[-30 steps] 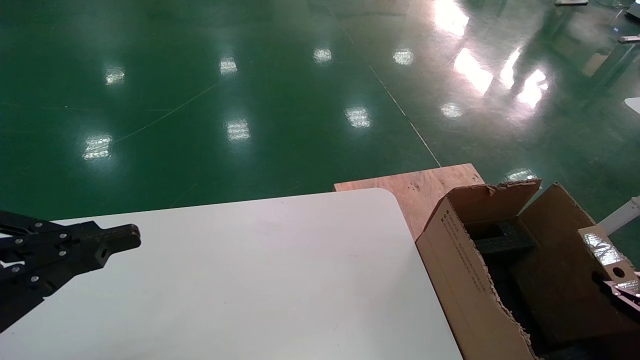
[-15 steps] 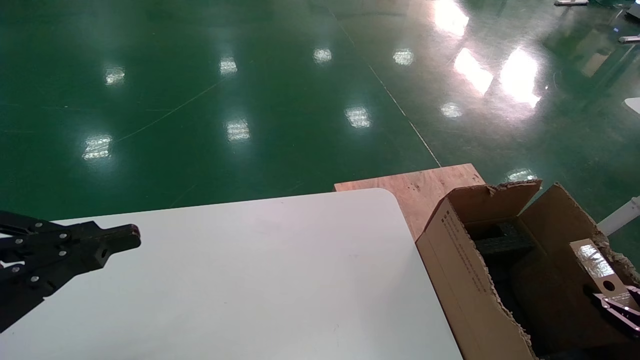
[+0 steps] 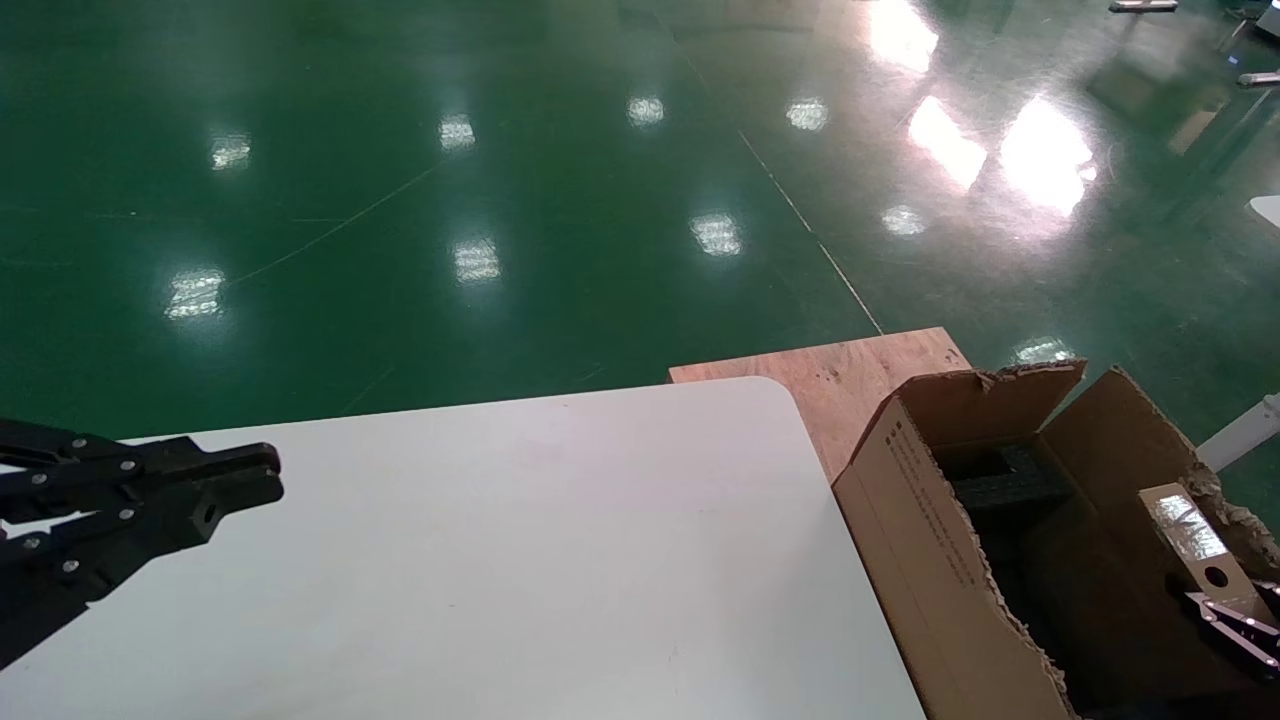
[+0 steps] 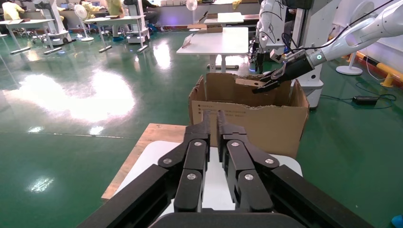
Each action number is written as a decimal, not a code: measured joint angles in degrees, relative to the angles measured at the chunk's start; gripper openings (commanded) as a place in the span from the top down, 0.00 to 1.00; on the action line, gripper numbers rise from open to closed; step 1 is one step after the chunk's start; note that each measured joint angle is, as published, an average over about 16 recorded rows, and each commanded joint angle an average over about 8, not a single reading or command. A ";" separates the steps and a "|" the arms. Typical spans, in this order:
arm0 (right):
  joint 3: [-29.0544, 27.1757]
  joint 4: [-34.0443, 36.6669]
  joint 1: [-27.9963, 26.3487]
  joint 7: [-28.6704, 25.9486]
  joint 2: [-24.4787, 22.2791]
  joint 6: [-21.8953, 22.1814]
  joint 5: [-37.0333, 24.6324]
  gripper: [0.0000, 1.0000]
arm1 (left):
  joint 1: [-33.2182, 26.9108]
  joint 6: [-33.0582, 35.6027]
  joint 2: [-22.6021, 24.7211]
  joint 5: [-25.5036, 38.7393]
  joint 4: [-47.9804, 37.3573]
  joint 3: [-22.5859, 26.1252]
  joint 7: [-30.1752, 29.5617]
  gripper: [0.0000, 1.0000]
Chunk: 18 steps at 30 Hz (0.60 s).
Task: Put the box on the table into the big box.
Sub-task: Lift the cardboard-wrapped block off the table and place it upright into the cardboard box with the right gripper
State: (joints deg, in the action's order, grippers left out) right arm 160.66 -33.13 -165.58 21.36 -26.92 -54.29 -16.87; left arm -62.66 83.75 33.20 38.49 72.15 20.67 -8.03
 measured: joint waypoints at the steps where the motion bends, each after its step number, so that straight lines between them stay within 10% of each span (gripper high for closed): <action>1: -0.01 0.00 0.00 0.00 0.01 0.03 -0.05 0.00 | 0.00 0.00 0.00 0.00 0.00 0.00 0.00 0.00; 18: 0.01 0.08 0.16 0.03 0.04 0.19 -0.05 0.00 | 0.00 -0.01 0.00 0.00 -0.01 0.00 0.00 0.00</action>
State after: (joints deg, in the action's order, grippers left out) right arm 160.67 -33.05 -165.42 21.40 -26.88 -54.10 -16.92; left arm -62.66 83.74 33.19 38.48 72.14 20.67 -8.03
